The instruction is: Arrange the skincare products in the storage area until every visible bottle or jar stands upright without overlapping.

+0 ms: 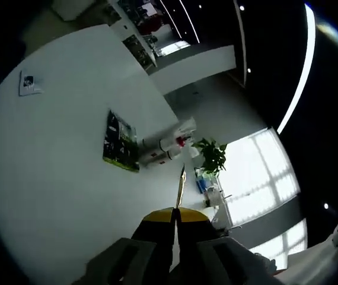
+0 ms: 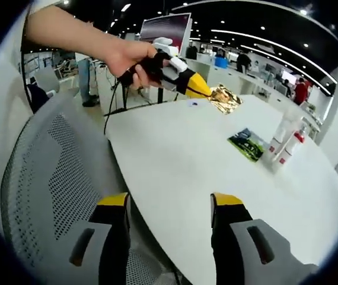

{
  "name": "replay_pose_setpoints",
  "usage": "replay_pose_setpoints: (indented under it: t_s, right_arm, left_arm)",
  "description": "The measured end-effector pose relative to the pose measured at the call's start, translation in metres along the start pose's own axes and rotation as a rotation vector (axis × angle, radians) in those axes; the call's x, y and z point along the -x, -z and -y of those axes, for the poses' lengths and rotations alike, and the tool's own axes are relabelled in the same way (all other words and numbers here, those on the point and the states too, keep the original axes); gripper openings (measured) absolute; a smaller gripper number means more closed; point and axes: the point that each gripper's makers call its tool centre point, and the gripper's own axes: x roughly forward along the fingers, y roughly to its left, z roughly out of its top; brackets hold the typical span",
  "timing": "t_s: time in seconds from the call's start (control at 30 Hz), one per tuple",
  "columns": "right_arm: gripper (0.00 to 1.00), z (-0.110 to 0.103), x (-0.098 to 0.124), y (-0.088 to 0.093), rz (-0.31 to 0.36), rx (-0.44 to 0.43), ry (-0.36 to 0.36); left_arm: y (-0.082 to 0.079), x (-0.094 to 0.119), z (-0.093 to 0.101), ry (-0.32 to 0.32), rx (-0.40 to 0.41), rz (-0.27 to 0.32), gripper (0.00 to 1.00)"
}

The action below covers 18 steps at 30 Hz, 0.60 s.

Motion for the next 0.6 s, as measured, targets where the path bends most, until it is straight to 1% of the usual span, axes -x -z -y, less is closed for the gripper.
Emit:
replay_pose_setpoints:
  t_s: [0.13, 0.3, 0.4, 0.43, 0.47, 0.6]
  right_arm:
    - [0.49, 0.002, 0.0, 0.0, 0.001, -0.024, 0.0]
    - [0.48, 0.002, -0.001, 0.001, -0.001, -0.033, -0.003]
    - [0.47, 0.003, -0.001, 0.002, -0.006, -0.037, -0.004]
    - [0.47, 0.003, -0.001, 0.002, -0.008, -0.041, -0.005]
    - [0.47, 0.003, -0.001, 0.003, -0.007, -0.045, -0.004]
    - [0.46, 0.006, -0.001, 0.004, -0.011, -0.059, 0.002]
  left_arm:
    - [-0.02, -0.007, -0.002, -0.011, 0.005, 0.007, 0.01]
    - [-0.047, -0.017, -0.006, -0.037, -0.045, -0.01, 0.01]
    - [-0.059, -0.021, -0.01, -0.056, -0.059, -0.009, 0.01]
    - [-0.063, -0.022, -0.013, -0.067, -0.064, -0.009, 0.01]
    - [-0.069, -0.023, -0.018, -0.094, -0.08, -0.003, 0.01]
    - [-0.086, -0.03, -0.032, -0.133, -0.087, -0.016, 0.01]
